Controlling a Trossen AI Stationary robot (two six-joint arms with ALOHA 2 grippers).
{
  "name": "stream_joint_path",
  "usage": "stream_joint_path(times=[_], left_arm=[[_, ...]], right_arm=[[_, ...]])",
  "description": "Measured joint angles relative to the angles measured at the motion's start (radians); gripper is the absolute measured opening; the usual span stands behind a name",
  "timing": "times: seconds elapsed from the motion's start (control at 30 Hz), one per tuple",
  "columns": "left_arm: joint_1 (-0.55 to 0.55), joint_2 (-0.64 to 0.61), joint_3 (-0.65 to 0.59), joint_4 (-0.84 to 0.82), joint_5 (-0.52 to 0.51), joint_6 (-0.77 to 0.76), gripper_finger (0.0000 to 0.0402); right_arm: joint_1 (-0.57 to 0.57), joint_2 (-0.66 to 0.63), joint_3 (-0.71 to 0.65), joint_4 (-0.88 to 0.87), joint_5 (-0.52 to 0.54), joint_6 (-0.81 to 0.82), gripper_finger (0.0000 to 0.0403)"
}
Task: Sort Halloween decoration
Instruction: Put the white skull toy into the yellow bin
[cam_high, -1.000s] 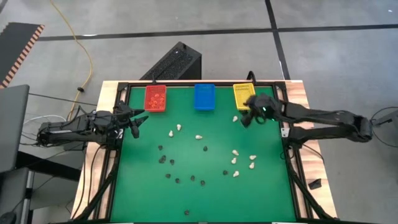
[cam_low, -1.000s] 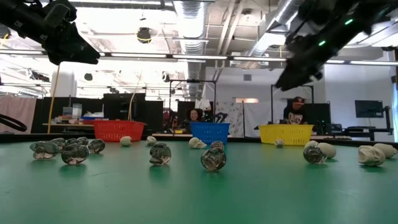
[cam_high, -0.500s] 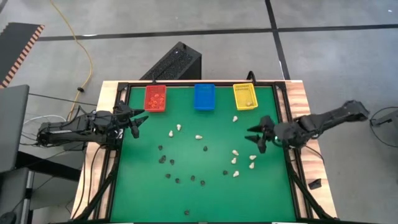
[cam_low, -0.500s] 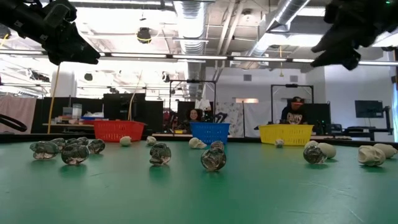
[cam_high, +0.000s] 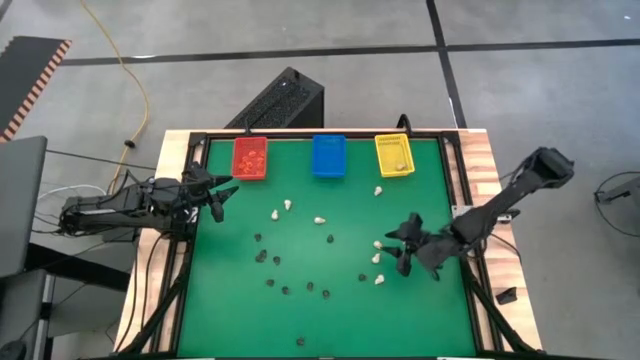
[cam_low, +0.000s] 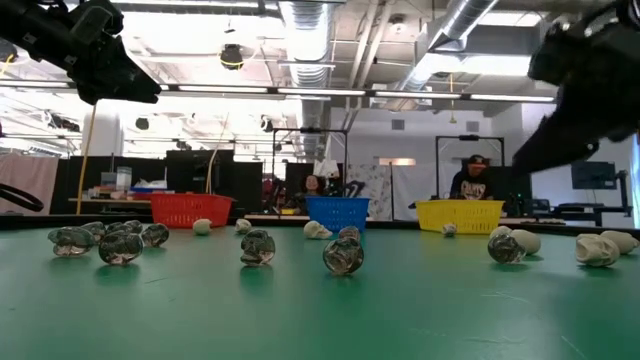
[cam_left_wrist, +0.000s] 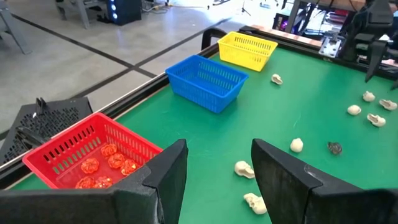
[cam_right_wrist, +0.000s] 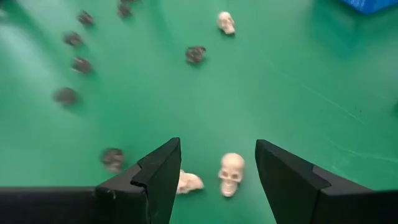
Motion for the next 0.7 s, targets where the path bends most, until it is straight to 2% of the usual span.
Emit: stream_joint_path(times=[0.13,0.33,0.47,0.7], left_arm=[[0.0,0.0,0.0,0.0,0.0,0.0,0.0169],[0.0,0.0,0.0,0.0,0.0,0.0,0.0169],[0.0,0.0,0.0,0.0,0.0,0.0,0.0169],[0.0,0.0,0.0,0.0,0.0,0.0,0.0169]], right_arm=[[0.001,0.131,0.0,0.039,0.06,0.013,0.0239],[0.028,0.29,0.0,0.112,0.231,0.041,0.0239],[0.037,0.376,0.0,0.199,0.236,0.042,0.0239],[0.054,0.448,0.0,0.273,0.238,0.063,0.0239]])
